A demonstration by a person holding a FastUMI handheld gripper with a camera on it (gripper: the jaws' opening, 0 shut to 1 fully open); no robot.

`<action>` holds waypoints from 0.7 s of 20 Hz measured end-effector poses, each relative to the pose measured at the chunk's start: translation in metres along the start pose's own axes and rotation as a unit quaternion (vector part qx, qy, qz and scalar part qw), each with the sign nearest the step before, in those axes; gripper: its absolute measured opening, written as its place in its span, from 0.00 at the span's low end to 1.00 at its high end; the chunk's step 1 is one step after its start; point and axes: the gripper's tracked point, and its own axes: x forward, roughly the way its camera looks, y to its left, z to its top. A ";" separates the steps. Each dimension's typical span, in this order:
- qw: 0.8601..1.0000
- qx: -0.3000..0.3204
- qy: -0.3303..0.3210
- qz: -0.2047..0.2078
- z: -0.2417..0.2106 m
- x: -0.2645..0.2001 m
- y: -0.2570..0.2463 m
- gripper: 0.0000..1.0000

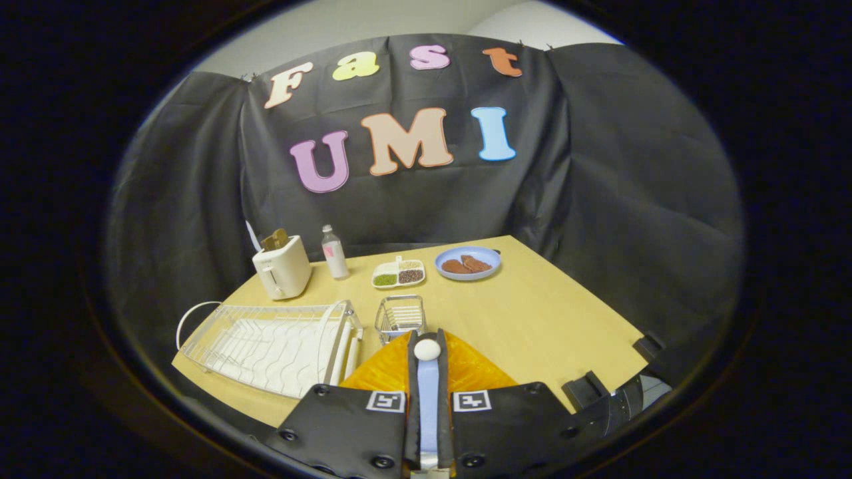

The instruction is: Take the plate from the dish rack, then take the spoon from the basket and place it into the plate.

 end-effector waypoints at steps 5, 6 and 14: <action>1.000 -0.005 0.015 -0.017 -0.031 -0.010 0.001 0.12; 1.000 -0.006 0.020 -0.019 -0.038 -0.009 0.002 0.12; 0.999 -0.003 0.043 -0.028 -0.070 -0.010 0.005 0.12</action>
